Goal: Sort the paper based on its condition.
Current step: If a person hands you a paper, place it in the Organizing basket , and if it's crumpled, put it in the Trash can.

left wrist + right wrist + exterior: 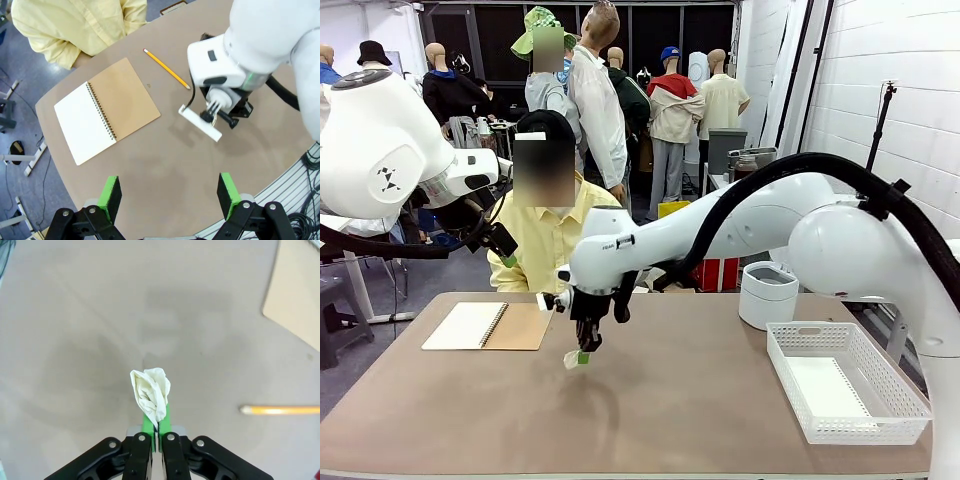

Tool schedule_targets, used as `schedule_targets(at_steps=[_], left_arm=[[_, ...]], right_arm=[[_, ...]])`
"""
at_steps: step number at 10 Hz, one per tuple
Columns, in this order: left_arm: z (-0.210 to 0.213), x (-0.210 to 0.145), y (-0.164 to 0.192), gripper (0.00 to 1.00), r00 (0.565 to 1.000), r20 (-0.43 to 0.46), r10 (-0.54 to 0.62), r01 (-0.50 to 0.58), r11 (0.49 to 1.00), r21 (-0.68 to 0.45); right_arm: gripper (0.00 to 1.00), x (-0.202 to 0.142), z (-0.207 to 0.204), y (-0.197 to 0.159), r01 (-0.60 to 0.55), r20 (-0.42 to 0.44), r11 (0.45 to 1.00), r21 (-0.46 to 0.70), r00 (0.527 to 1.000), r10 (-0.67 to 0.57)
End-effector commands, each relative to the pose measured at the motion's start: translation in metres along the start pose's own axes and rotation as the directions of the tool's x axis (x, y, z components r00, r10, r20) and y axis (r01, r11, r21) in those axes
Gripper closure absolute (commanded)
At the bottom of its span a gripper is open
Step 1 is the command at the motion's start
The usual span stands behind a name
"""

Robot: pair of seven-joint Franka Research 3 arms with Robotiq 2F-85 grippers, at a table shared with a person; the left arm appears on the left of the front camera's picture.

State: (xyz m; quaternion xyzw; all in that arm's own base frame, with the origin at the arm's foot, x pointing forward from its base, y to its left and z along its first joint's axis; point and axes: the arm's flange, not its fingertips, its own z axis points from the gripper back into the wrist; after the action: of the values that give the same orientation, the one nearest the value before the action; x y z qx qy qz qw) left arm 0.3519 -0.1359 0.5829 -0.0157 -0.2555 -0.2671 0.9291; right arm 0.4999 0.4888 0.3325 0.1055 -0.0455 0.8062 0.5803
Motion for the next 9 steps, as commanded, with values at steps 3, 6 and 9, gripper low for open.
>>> schedule_targets(at_steps=[3, 6, 9], left_arm=[[0.0, 0.0, 0.001, 0.0, 1.0, 0.006, 0.0, 0.0, 1.0, -0.002], [0.0, 0.0, 0.001, 0.0, 1.0, 0.006, 0.0, 0.0, 1.0, -0.002], [0.0, 0.0, 0.001, 0.0, 1.0, 0.006, 0.0, 0.0, 1.0, -0.002]], right_arm=[[1.0, -0.079, 0.048, 0.027, 0.307, -0.029, 0.951, 0.046, 0.952, -0.306], [1.0, -0.149, 0.088, 0.041, 0.503, -0.069, 0.864, 0.027, 0.863, -0.501], [1.0, -0.165, 0.111, 0.061, 0.547, -0.016, 0.836, 0.046, 0.837, -0.547]])
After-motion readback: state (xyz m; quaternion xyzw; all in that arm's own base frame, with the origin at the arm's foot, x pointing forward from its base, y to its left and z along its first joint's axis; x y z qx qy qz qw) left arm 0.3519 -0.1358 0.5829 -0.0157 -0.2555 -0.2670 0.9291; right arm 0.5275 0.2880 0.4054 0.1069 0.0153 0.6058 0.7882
